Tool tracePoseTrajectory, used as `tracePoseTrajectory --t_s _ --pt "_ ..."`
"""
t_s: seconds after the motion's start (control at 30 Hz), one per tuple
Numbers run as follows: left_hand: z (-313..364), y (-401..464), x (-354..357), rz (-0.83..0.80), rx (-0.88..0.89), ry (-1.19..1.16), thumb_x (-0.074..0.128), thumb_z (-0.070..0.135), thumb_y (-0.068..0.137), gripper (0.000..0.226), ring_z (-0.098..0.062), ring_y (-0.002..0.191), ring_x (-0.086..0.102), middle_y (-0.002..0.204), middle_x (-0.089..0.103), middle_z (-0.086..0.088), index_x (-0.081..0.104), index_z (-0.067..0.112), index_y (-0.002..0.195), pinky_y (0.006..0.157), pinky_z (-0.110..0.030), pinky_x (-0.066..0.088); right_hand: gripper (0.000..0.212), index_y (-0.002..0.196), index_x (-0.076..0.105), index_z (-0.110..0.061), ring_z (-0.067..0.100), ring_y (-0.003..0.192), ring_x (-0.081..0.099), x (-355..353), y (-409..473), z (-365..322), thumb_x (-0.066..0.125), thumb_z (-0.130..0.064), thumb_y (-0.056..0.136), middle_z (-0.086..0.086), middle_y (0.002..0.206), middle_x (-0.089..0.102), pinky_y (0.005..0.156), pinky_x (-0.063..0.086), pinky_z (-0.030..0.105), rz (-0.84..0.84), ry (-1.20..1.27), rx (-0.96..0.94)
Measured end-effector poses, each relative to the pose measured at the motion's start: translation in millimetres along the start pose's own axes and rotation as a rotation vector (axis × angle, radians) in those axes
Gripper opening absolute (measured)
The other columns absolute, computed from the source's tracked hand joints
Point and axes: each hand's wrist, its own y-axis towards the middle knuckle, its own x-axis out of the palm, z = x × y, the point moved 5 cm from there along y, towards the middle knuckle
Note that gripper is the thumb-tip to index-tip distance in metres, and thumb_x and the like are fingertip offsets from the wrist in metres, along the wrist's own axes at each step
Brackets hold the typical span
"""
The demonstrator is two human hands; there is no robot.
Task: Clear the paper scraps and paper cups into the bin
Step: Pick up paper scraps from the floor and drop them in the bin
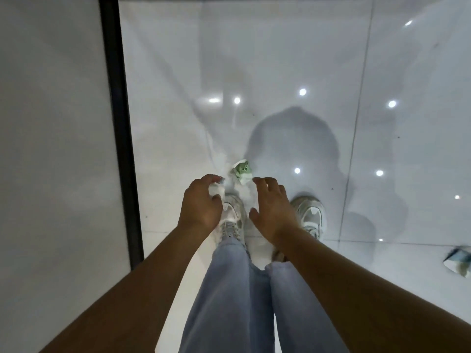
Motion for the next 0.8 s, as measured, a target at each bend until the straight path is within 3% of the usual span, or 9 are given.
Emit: tracePoseTrajectory --t_s 0.2,0.47,0.67,0.8 --pt "-52 58 31 0.04 0.044 0.066 0.051 -0.003 0.087 0.039 -0.018 0.114 0.054 0.122 0.06 -0.005 0.061 0.014 0.121 0.098 -0.02 0.038 0.072 0.145 0.025 -0.022 0.028 0.129 0.031 53 93 12 0.065 -0.014 0.086 0.007 0.148 0.023 0.095 0.046 0.04 0.0 -0.058 0.0" --pt "-79 85 55 0.049 -0.002 0.053 0.07 0.008 0.08 0.038 -0.015 0.104 0.055 0.114 0.059 -0.002 0.061 0.016 0.116 0.095 -0.024 0.043 0.052 0.13 0.047 -0.023 0.03 0.125 0.029 85 127 22 0.053 0.001 0.085 0.008 0.14 0.032 0.088 0.051 0.041 0.065 -0.036 -0.061" --pt "-33 46 38 0.019 0.089 0.122 0.064 0.001 0.081 0.038 -0.018 0.105 0.055 0.115 0.06 -0.005 0.06 0.015 0.117 0.086 -0.014 0.037 0.053 0.13 0.046 -0.025 0.03 0.12 0.035 34 72 24 0.055 -0.003 0.084 0.007 0.138 0.032 0.083 0.048 0.036 0.06 -0.004 -0.012" --pt "44 -12 7 -0.018 0.222 0.114 0.06 -0.005 0.082 0.042 -0.019 0.11 0.056 0.118 0.058 -0.006 0.06 0.014 0.119 0.096 -0.021 0.041 0.053 0.133 0.044 -0.026 0.028 0.121 0.039 -36 4 8 0.059 -0.006 0.086 0.007 0.141 0.033 0.088 0.049 0.036 0.099 0.034 0.021"
